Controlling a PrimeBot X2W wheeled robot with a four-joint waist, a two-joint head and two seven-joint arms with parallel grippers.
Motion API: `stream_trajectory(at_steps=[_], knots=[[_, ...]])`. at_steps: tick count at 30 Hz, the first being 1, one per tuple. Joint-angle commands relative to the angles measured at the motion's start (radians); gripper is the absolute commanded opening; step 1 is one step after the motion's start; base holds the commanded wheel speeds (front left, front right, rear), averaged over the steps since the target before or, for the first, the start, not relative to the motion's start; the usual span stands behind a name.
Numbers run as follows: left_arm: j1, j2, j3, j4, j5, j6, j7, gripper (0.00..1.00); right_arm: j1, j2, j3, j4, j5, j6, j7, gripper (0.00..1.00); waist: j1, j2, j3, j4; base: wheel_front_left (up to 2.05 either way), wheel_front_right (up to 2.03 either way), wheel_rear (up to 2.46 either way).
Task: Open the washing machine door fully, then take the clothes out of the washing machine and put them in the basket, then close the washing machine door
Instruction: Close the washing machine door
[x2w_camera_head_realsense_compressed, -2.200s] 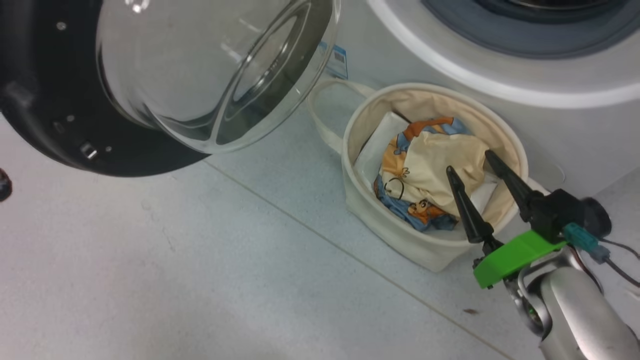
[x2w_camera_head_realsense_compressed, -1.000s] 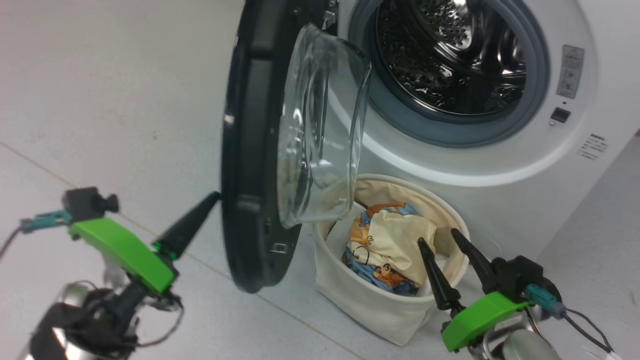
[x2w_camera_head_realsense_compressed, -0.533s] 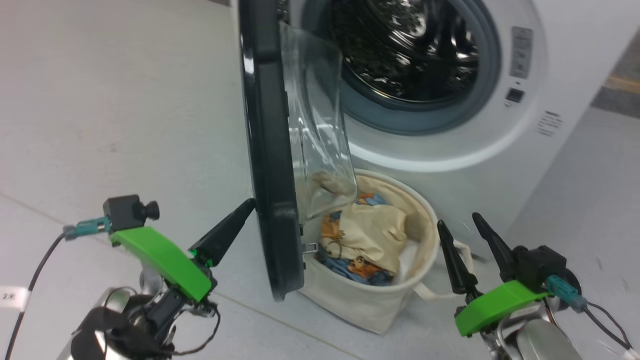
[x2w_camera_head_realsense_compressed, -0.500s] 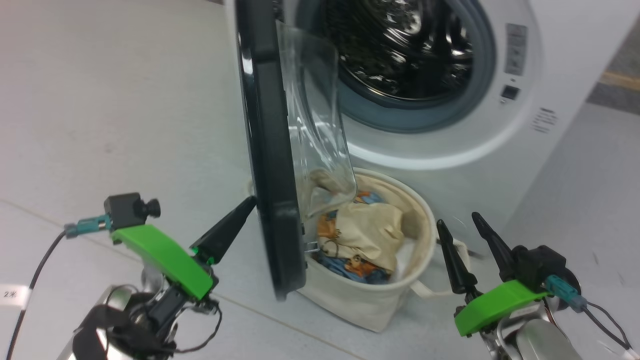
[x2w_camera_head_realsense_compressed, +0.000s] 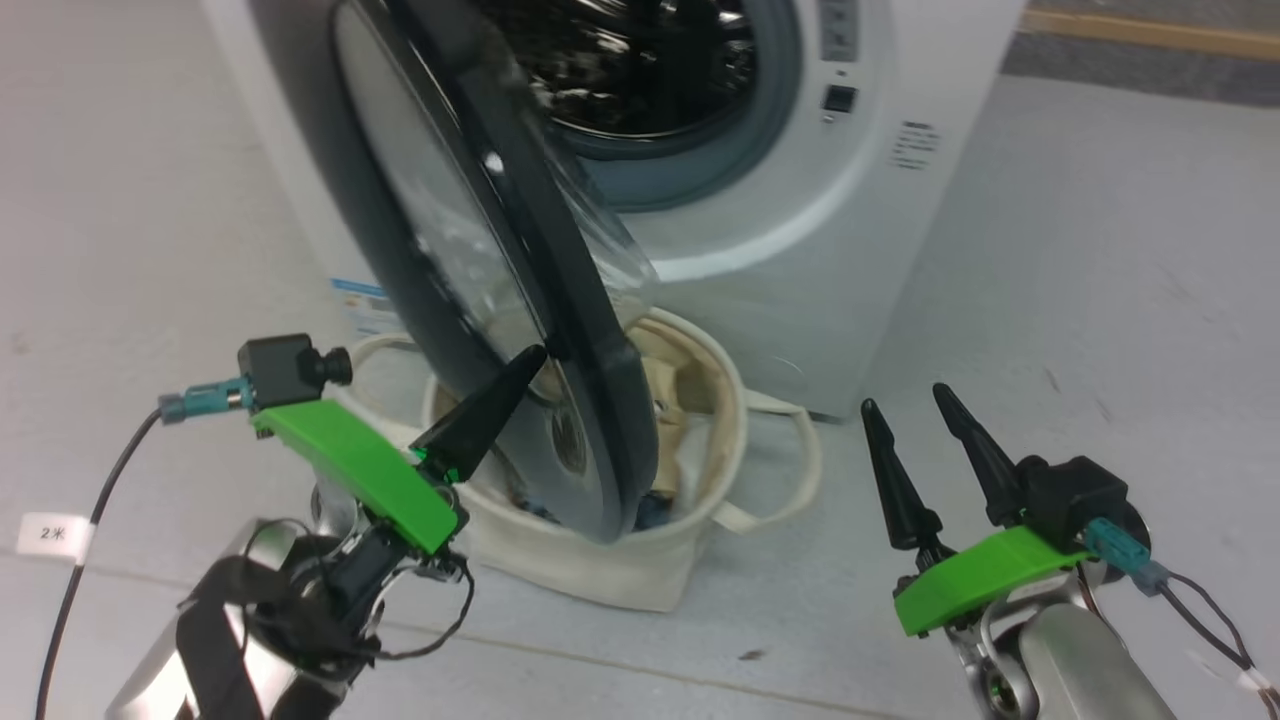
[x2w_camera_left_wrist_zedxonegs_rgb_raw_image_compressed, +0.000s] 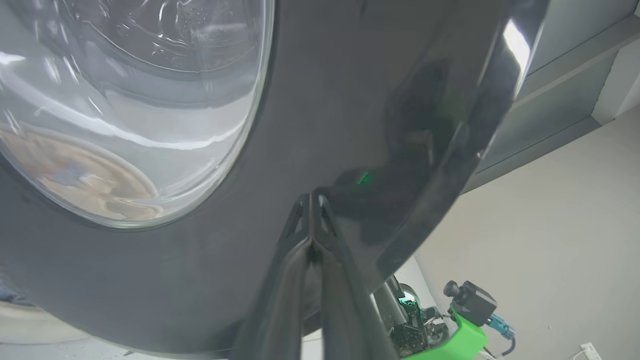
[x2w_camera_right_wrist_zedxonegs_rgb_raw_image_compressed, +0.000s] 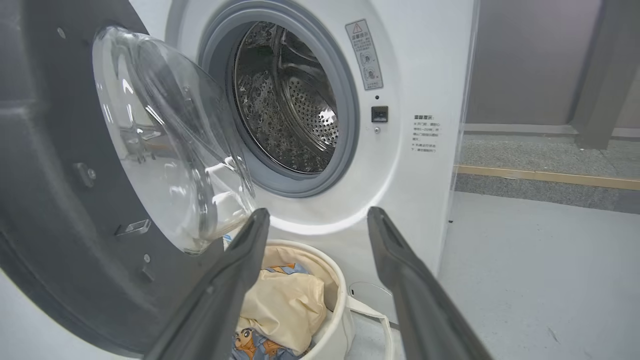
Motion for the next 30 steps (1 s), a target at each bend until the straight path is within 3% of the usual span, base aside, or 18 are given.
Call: stream_trajectory(at_steps=[1, 9, 16, 26, 27, 28, 29, 30], knots=[[-0.076, 0.028, 0.023, -0.012, 0.025, -0.007, -0.014, 0.00, -0.039, 0.013, 0.013, -0.037, -0.008, 0.007, -0.012, 1.00, 0.0000, 0.0000, 0.031, -0.069, 0.00, 0.00, 0.00], [-0.121, 0.061, -0.002, 0.048, 0.062, -0.007, -0.062, 0.00, -0.047, 0.028, -0.001, -0.047, -0.008, 0.007, -0.012, 1.00, 0.0000, 0.0000, 0.052, -0.189, 0.00, 0.00, 0.00], [-0.147, 0.088, -0.011, 0.118, 0.087, -0.007, -0.095, 0.00, -0.047, 0.035, -0.001, -0.049, -0.008, 0.007, -0.012, 1.00, 0.0000, 0.0000, 0.051, -0.253, 0.00, 0.00, 0.00], [-0.160, 0.113, -0.045, 0.144, 0.089, -0.007, -0.147, 0.00, -0.034, 0.039, -0.010, -0.048, -0.007, 0.007, -0.012, 1.00, 0.0000, 0.0000, 0.037, -0.246, 0.00, 0.00, 0.00], [-0.157, 0.118, -0.048, 0.145, 0.096, -0.007, -0.162, 0.31, -0.032, 0.039, -0.008, -0.047, -0.006, 0.007, -0.012, 1.00, 0.0000, 0.0000, 0.029, -0.241, 0.00, 0.00, 0.00], [-0.152, 0.124, -0.051, 0.148, 0.105, -0.007, -0.180, 0.76, -0.030, 0.039, -0.007, -0.045, -0.006, 0.007, -0.012, 1.00, 0.0000, 0.0000, 0.020, -0.237, 0.00, 0.00, 0.00], [-0.145, 0.130, -0.054, 0.151, 0.113, -0.007, -0.197, 1.00, -0.028, 0.040, -0.006, -0.043, -0.005, 0.007, -0.012, 1.00, 0.0000, 0.0000, 0.011, -0.233, 0.00, 0.00, 0.00], [-0.137, 0.136, -0.057, 0.152, 0.118, -0.007, -0.211, 1.00, -0.025, 0.039, -0.006, -0.042, -0.004, 0.007, -0.012, 1.00, 0.0000, 0.0000, 0.002, -0.228, 0.00, 0.00, 0.00]])
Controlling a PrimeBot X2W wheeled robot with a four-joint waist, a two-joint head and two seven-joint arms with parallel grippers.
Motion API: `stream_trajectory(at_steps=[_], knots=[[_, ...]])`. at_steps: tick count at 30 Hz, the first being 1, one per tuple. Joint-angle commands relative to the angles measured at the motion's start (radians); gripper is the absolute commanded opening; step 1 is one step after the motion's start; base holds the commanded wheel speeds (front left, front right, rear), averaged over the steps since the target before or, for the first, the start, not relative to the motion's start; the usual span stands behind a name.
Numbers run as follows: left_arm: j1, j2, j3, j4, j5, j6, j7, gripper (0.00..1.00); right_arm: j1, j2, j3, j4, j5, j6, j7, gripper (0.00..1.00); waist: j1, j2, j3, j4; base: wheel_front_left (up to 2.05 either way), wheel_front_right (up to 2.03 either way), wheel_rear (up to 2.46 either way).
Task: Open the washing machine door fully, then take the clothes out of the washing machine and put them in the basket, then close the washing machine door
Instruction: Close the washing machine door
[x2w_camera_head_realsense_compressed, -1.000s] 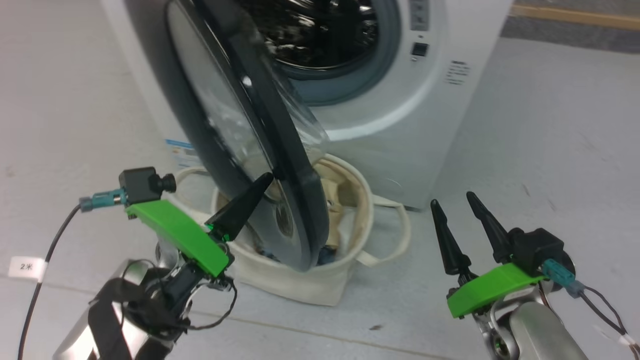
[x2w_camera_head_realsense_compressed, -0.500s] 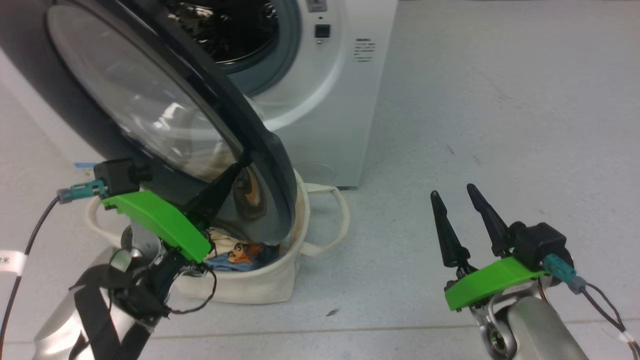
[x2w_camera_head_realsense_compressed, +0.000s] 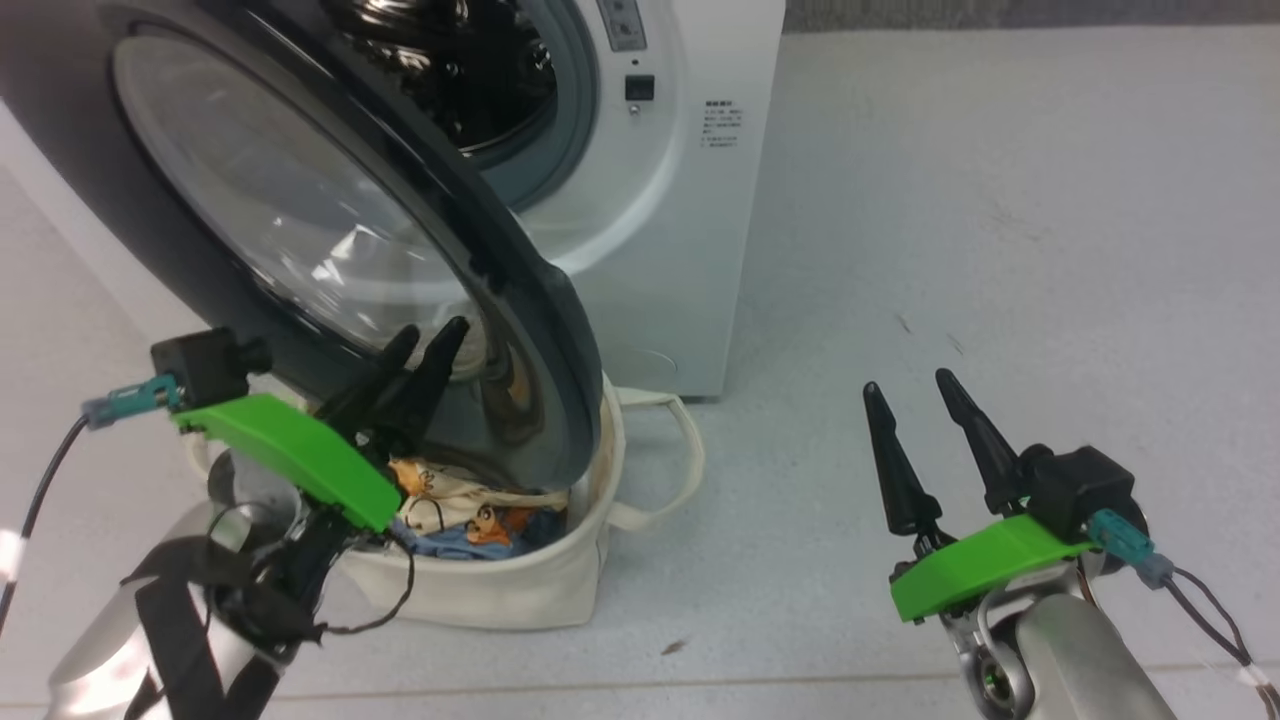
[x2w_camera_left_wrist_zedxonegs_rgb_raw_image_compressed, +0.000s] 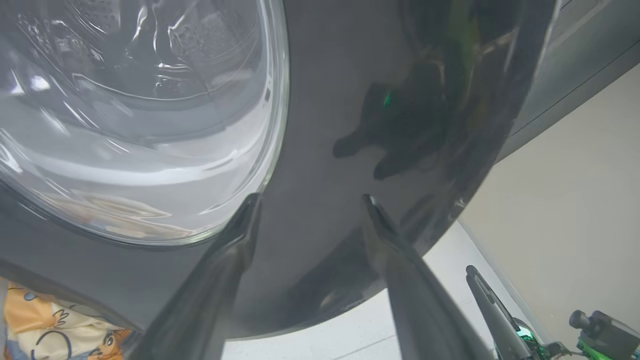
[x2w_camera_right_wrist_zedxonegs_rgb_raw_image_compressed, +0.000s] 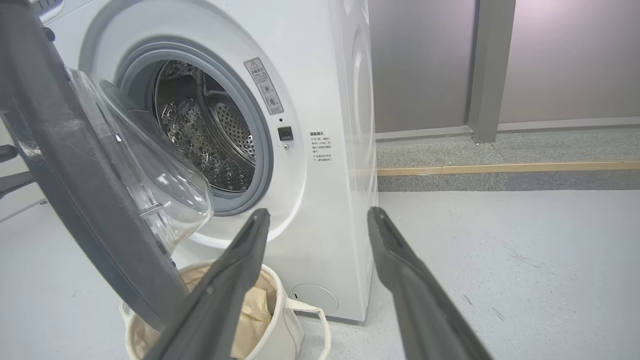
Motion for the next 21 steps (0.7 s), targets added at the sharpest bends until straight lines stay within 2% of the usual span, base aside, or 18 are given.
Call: stream_trajectory(at_steps=[1, 4, 13, 20, 21], knots=[[-0.026, 0.046, 0.038, -0.029, 0.004, -0.007, -0.020, 1.00, -0.013, 0.008, 0.022, -0.028, -0.004, 0.007, -0.012, 1.00, 0.0000, 0.0000, -0.019, 0.013, 0.00, 0.00, 0.00], [0.012, 0.085, 0.052, -0.051, 0.001, -0.007, -0.074, 1.00, -0.010, 0.007, 0.029, -0.029, -0.002, 0.007, -0.012, 1.00, 0.0000, 0.0000, -0.038, 0.020, 0.00, 0.00, 0.00], [0.160, 0.279, 0.157, -0.075, 0.072, -0.003, -0.269, 1.00, 0.001, 0.002, 0.031, -0.030, 0.001, 0.007, -0.012, 1.00, 0.0000, 0.0000, -0.072, 0.050, 0.00, 0.00, 0.00], [0.307, 0.392, 0.316, -0.102, 0.182, 0.069, -0.326, 1.00, -0.001, 0.004, 0.026, -0.038, -0.002, 0.007, -0.012, 1.00, 0.0000, 0.0000, -0.075, 0.056, 0.00, 0.00, 0.00], [0.356, 0.401, 0.387, -0.120, 0.244, 0.091, -0.327, 1.00, -0.002, 0.005, 0.024, -0.040, -0.004, 0.007, -0.012, 1.00, 0.0000, 0.0000, -0.078, 0.054, 0.00, 0.00, 0.00]])
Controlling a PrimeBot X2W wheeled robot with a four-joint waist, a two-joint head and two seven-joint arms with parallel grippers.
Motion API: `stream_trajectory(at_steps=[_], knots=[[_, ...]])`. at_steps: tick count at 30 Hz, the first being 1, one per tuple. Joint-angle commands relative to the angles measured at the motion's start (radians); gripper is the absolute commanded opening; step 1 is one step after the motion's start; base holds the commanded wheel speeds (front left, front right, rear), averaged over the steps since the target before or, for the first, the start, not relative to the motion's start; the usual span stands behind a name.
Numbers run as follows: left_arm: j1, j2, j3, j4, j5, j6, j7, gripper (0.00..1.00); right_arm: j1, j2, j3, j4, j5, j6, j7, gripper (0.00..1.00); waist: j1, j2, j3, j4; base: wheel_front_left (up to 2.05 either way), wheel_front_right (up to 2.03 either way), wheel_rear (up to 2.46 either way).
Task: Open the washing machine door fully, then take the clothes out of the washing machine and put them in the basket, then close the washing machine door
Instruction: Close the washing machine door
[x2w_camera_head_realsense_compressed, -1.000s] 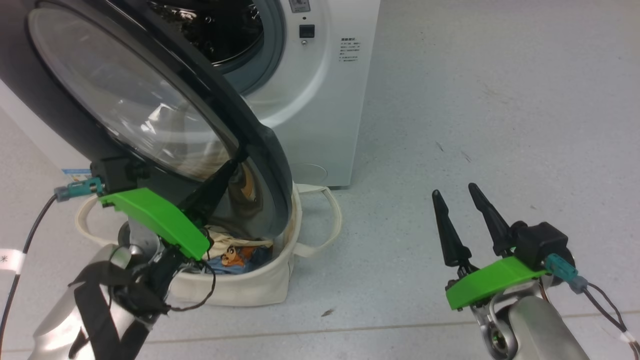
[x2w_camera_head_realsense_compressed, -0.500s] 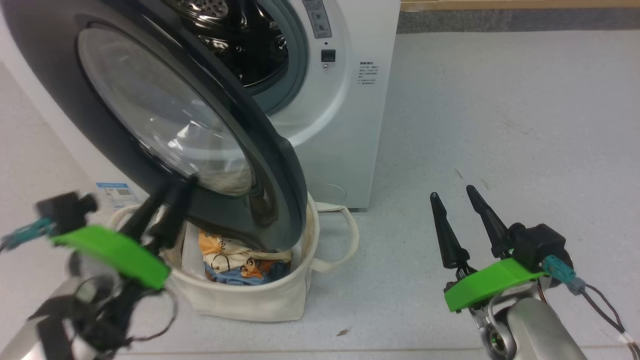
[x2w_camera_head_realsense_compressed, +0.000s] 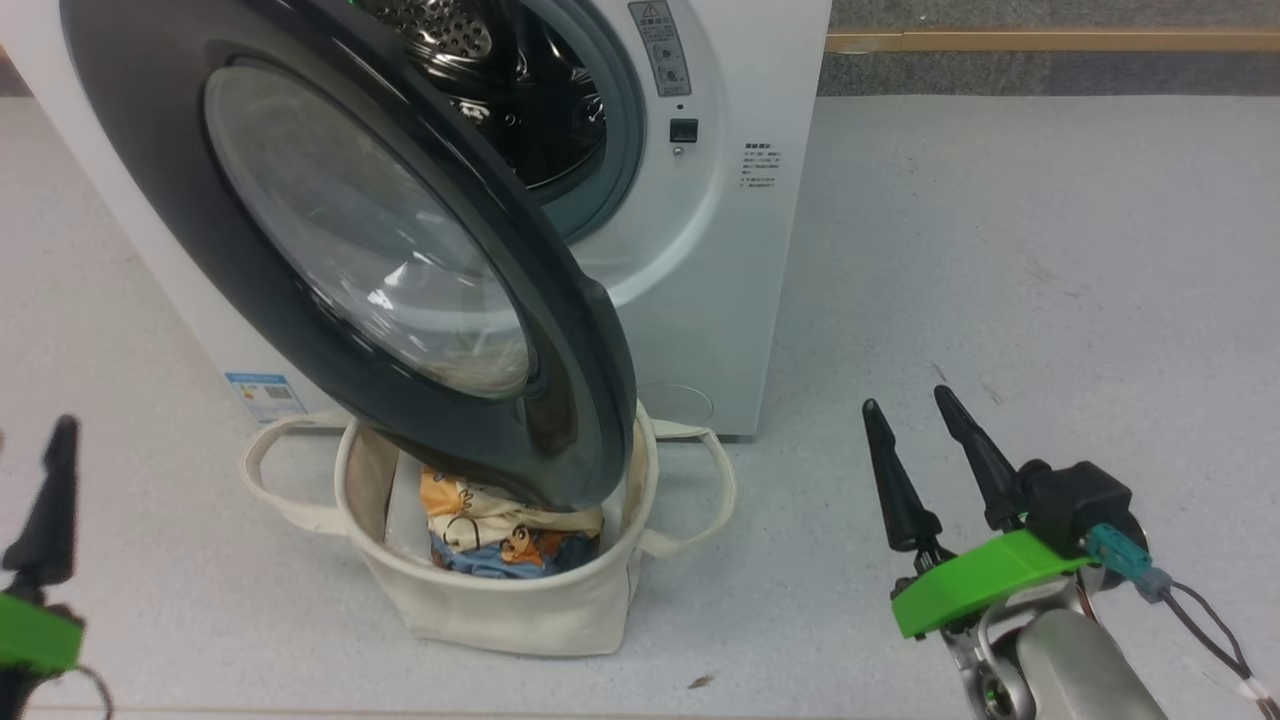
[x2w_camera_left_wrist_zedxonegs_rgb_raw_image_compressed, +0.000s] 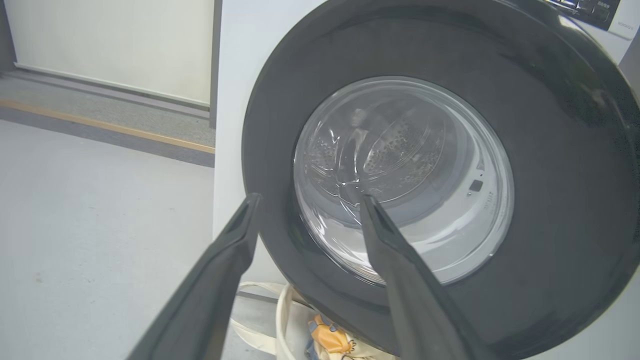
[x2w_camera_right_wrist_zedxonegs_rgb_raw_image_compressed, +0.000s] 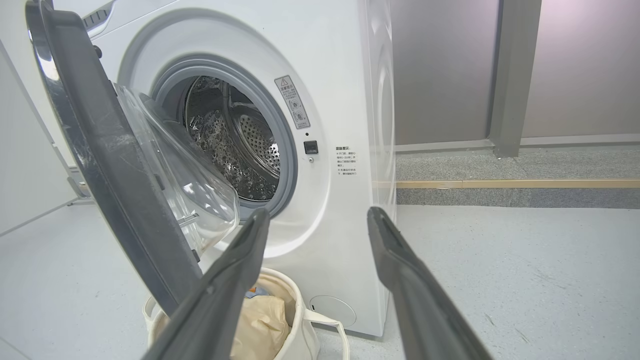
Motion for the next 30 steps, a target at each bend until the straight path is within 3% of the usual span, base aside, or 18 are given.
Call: stream_trajectory(at_steps=[1, 7, 20, 30], knots=[[0.013, 0.053, 0.130, -0.047, 0.075, 0.020, -0.012, 1.00, -0.026, 0.006, 0.017, -0.038, -0.006, 0.007, -0.012, 1.00, 0.0000, -0.0001, -0.003, -0.003, 0.00, 0.00, 0.00], [0.141, -0.001, 0.240, -0.090, 0.203, 0.044, -0.013, 1.00, -0.020, -0.003, 0.004, -0.041, -0.012, 0.007, -0.012, 1.00, 0.0000, -0.0001, -0.008, 0.010, 0.00, 0.00, 0.00], [0.182, -0.179, 0.330, -0.065, 0.363, -0.013, -0.013, 1.00, 0.008, 0.004, -0.035, -0.043, -0.039, 0.007, -0.012, 1.00, 0.0000, -0.0001, -0.011, 0.020, 0.00, 0.00, 0.00], [0.132, -0.213, 0.319, -0.008, 0.419, -0.055, -0.013, 1.00, 0.006, 0.013, -0.045, -0.027, -0.046, 0.007, -0.012, 1.00, 0.0000, -0.0001, -0.001, 0.012, 0.00, 0.00, 0.00]])
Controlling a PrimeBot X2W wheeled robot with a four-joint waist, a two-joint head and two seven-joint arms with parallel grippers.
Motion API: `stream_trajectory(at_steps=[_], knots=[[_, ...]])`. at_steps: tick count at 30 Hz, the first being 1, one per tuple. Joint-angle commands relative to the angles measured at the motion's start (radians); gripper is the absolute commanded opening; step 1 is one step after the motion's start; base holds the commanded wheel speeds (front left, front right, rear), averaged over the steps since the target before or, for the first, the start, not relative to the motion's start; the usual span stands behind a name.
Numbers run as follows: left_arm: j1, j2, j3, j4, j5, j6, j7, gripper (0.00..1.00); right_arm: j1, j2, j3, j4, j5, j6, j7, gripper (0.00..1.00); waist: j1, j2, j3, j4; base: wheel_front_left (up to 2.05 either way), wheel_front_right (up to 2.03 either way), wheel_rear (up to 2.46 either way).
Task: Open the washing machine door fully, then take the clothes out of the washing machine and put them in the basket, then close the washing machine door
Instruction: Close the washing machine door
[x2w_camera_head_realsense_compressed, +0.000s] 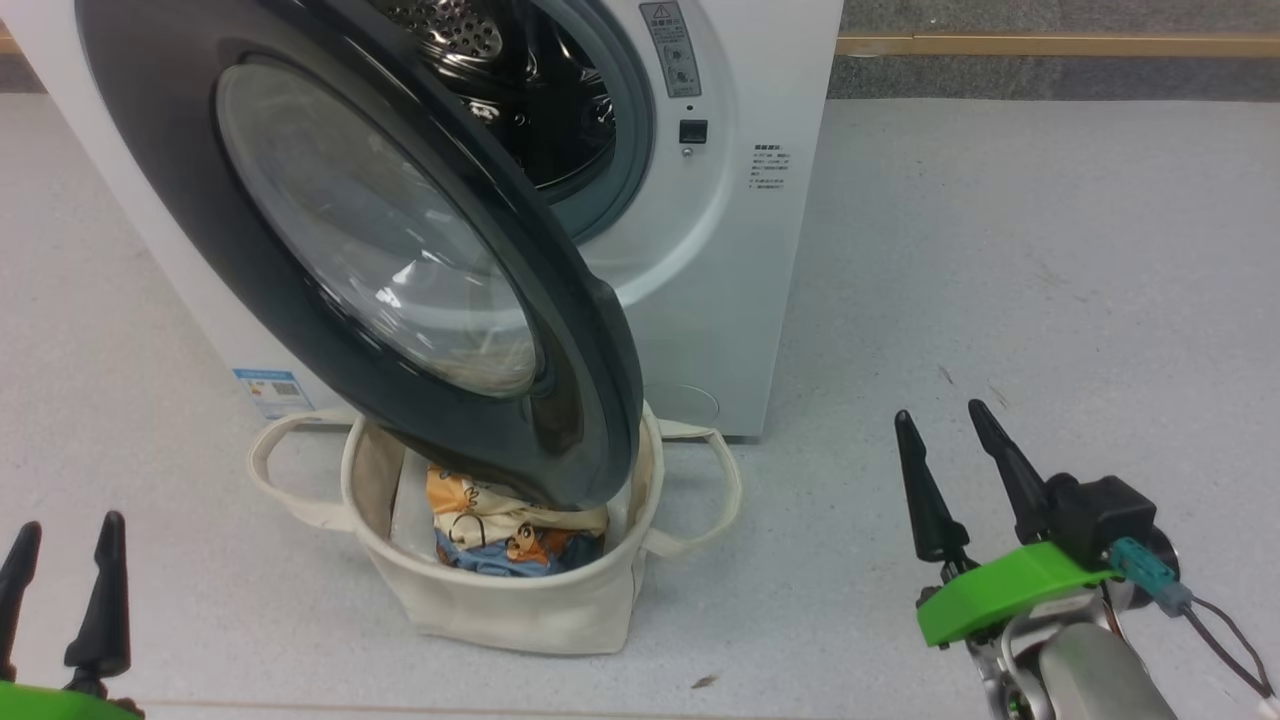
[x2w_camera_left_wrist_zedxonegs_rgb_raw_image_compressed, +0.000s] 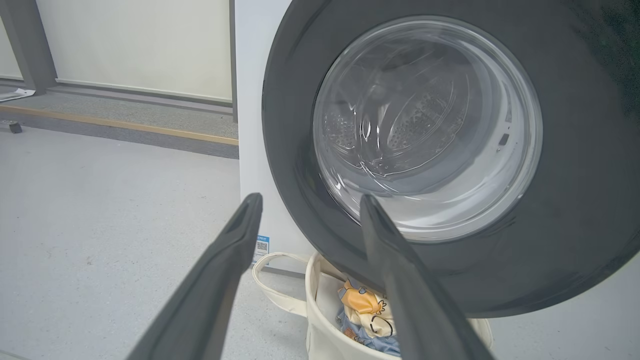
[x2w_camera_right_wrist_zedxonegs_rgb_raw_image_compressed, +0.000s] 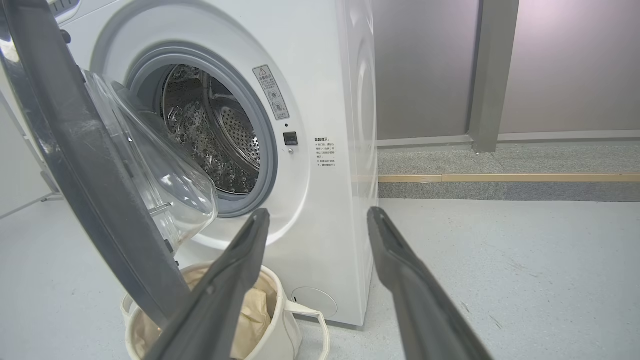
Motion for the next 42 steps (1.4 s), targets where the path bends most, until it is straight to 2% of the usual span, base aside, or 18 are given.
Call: stream_trajectory(at_steps=[1, 28, 29, 30, 31, 32, 42], knots=[[-0.062, 0.031, 0.042, -0.014, 0.017, -0.004, -0.012, 1.00, -0.023, 0.010, 0.016, -0.025, -0.011, 0.007, -0.012, 1.00, 0.0000, 0.0000, 0.001, -0.001, 0.00, 0.00, 0.00], [-0.100, -0.010, -0.001, 0.039, 0.054, -0.030, -0.012, 1.00, -0.027, 0.012, 0.028, -0.007, -0.019, 0.007, -0.012, 1.00, 0.0000, 0.0000, -0.009, 0.003, 0.00, 0.00, 0.00], [-0.102, -0.011, -0.002, 0.039, 0.054, -0.030, -0.012, 1.00, -0.028, 0.012, 0.027, -0.007, -0.018, 0.007, -0.012, 0.96, 0.0000, 0.0000, -0.009, 0.003, 0.00, 0.00, 0.00], [-0.102, -0.012, -0.002, 0.039, 0.054, -0.031, -0.012, 1.00, -0.027, 0.013, 0.029, -0.006, -0.017, 0.007, -0.012, 0.49, 0.0000, 0.0000, -0.009, 0.004, 0.00, 0.00, 0.00], [-0.103, -0.013, -0.002, 0.039, 0.054, -0.031, -0.012, 1.00, -0.027, 0.013, 0.029, -0.005, -0.016, 0.007, -0.012, 0.09, 0.0000, 0.0000, -0.009, 0.005, 0.00, 0.00, 0.00], [-0.103, -0.014, -0.002, 0.039, 0.053, -0.031, -0.012, 1.00, -0.027, 0.012, 0.030, -0.003, -0.015, 0.007, -0.012, 0.00, 0.0000, 0.0000, -0.009, 0.005, 0.00, 0.00, 0.00], [-0.104, -0.032, -0.013, 0.043, 0.058, -0.032, -0.012, 1.00, -0.046, 0.014, 0.002, -0.057, 0.021, 0.007, -0.012, 0.00, 0.0000, 0.0000, -0.006, 0.027, 0.00, 0.00, 0.00]])
